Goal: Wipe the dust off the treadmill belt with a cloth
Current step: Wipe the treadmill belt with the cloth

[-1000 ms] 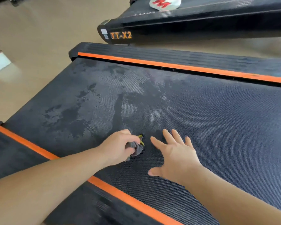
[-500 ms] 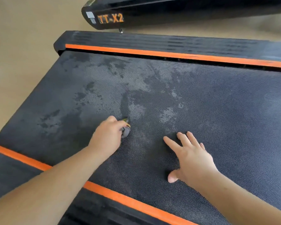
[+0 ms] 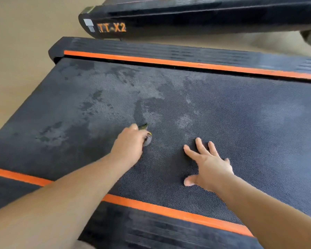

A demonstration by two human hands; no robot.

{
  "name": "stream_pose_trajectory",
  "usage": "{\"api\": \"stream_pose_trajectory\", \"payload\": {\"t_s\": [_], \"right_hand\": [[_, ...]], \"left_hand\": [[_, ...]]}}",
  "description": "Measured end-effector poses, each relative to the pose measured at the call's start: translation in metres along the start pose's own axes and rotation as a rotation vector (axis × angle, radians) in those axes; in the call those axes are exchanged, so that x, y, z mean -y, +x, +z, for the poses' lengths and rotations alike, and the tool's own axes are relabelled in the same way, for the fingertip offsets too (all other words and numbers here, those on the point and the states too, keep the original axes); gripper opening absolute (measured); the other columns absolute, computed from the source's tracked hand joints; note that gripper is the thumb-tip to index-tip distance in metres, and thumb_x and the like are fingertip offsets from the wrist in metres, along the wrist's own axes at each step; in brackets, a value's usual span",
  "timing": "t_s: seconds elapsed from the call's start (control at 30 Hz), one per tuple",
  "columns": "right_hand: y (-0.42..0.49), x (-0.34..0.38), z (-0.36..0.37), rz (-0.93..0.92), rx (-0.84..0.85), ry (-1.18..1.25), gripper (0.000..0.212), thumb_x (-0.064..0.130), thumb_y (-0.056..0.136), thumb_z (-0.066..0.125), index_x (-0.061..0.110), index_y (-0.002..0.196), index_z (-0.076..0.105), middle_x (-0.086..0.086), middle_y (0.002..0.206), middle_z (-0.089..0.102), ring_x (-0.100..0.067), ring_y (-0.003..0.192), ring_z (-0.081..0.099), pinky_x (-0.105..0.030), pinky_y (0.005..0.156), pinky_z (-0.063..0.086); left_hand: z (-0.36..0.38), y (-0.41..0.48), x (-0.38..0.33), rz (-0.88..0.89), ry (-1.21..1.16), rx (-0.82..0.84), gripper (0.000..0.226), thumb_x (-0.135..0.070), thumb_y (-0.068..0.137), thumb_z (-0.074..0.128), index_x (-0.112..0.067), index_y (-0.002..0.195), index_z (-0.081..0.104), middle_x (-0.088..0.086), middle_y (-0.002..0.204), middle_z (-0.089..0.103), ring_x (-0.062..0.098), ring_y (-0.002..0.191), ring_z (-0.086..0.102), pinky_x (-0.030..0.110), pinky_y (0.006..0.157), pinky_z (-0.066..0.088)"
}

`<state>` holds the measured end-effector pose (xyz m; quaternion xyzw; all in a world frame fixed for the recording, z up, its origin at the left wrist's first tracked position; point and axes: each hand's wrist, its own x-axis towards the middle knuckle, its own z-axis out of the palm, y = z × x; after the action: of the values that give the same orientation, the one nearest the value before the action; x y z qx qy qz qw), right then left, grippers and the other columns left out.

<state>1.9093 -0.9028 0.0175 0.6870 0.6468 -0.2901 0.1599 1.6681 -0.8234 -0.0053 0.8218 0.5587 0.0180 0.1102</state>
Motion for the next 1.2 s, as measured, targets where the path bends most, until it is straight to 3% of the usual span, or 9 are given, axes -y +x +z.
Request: {"api": "stream_pose_trajectory", "payload": {"t_s": [0.13, 0.3, 0.37, 0.47, 0.63, 0.77, 0.9, 1.1, 1.2], "right_hand": [[0.004, 0.0, -0.002, 0.005, -0.02, 0.019, 0.122, 0.061, 0.067, 0.087, 0.059, 0.156, 0.004, 0.019, 0.169, -0.019, -0.023, 0.158, -0.017, -0.076, 0.115, 0.022], [0.006, -0.003, 0.001, 0.005, -0.007, 0.036, 0.121, 0.06, 0.069, 0.086, 0.058, 0.157, 0.003, 0.019, 0.169, -0.02, -0.023, 0.158, -0.018, -0.075, 0.116, 0.021], [0.008, -0.004, 0.002, 0.009, -0.01, 0.04, 0.122, 0.06, 0.068, 0.086, 0.059, 0.156, 0.002, 0.019, 0.169, -0.02, -0.023, 0.158, -0.019, -0.075, 0.116, 0.021], [0.011, -0.005, 0.002, 0.011, 0.0, 0.028, 0.123, 0.06, 0.068, 0.087, 0.059, 0.156, 0.002, 0.02, 0.169, -0.021, -0.023, 0.158, -0.018, -0.076, 0.116, 0.02], [0.011, -0.005, 0.002, 0.014, -0.005, 0.047, 0.123, 0.059, 0.067, 0.088, 0.059, 0.156, 0.003, 0.019, 0.168, -0.021, -0.023, 0.158, -0.019, -0.076, 0.116, 0.019], [0.012, -0.005, 0.002, 0.008, 0.007, 0.055, 0.121, 0.057, 0.069, 0.087, 0.059, 0.156, 0.004, 0.019, 0.168, -0.022, -0.023, 0.158, -0.02, -0.076, 0.115, 0.017], [0.012, -0.005, 0.002, 0.007, 0.003, 0.063, 0.121, 0.056, 0.069, 0.087, 0.059, 0.156, 0.004, 0.019, 0.169, -0.021, -0.023, 0.158, -0.02, -0.076, 0.115, 0.017], [0.013, -0.004, 0.002, 0.016, 0.022, 0.055, 0.122, 0.056, 0.069, 0.087, 0.06, 0.156, 0.002, 0.02, 0.168, -0.024, -0.023, 0.157, -0.021, -0.076, 0.116, 0.017], [0.013, -0.005, 0.002, 0.016, 0.025, 0.057, 0.122, 0.055, 0.069, 0.087, 0.06, 0.156, 0.002, 0.02, 0.168, -0.024, -0.023, 0.157, -0.022, -0.077, 0.116, 0.016]], "left_hand": [[0.008, -0.031, -0.065, 0.092, 0.043, 0.115, 0.015, -0.01, 0.091, 0.057, -0.014, 0.105, 0.05, 0.008, 0.112, 0.041, 0.029, 0.099, 0.049, 0.047, 0.078, 0.051], [0.013, 0.006, -0.001, 0.483, 0.044, 0.218, 0.012, -0.03, 0.1, 0.043, -0.021, 0.101, 0.052, 0.004, 0.099, 0.045, 0.023, 0.076, 0.048, 0.036, 0.06, 0.041], [0.017, 0.026, 0.027, 0.401, -0.153, 0.143, 0.019, -0.034, 0.1, 0.037, -0.019, 0.097, 0.049, 0.005, 0.093, 0.047, 0.021, 0.07, 0.049, 0.035, 0.063, 0.048], [0.022, 0.006, -0.021, 0.177, 0.048, 0.04, 0.017, -0.036, 0.097, 0.049, -0.019, 0.099, 0.054, 0.003, 0.097, 0.038, 0.024, 0.075, 0.051, 0.032, 0.068, 0.043], [0.024, -0.042, -0.066, 0.403, 0.009, 0.063, 0.054, -0.047, 0.094, 0.052, -0.015, 0.136, 0.042, 0.009, 0.121, 0.04, 0.027, 0.109, 0.044, 0.04, 0.091, 0.046], [0.014, -0.007, -0.023, 0.419, 0.132, 0.013, 0.033, -0.043, 0.098, 0.047, -0.017, 0.115, 0.055, 0.005, 0.101, 0.046, 0.026, 0.092, 0.051, 0.043, 0.067, 0.052], [0.015, 0.002, -0.025, 0.133, 0.059, -0.048, 0.025, -0.038, 0.101, 0.048, -0.016, 0.111, 0.054, 0.003, 0.099, 0.038, 0.026, 0.09, 0.048, 0.044, 0.07, 0.051], [0.008, -0.019, -0.029, 0.42, 0.145, 0.092, 0.013, -0.023, 0.097, 0.052, -0.021, 0.108, 0.046, 0.003, 0.098, 0.037, 0.026, 0.087, 0.049, 0.039, 0.056, 0.042], [-0.005, 0.021, 0.016, 0.099, 0.145, -0.041, 0.01, -0.028, 0.097, 0.052, -0.02, 0.102, 0.052, 0.003, 0.091, 0.033, 0.032, 0.084, 0.053, 0.041, 0.061, 0.046]]}}
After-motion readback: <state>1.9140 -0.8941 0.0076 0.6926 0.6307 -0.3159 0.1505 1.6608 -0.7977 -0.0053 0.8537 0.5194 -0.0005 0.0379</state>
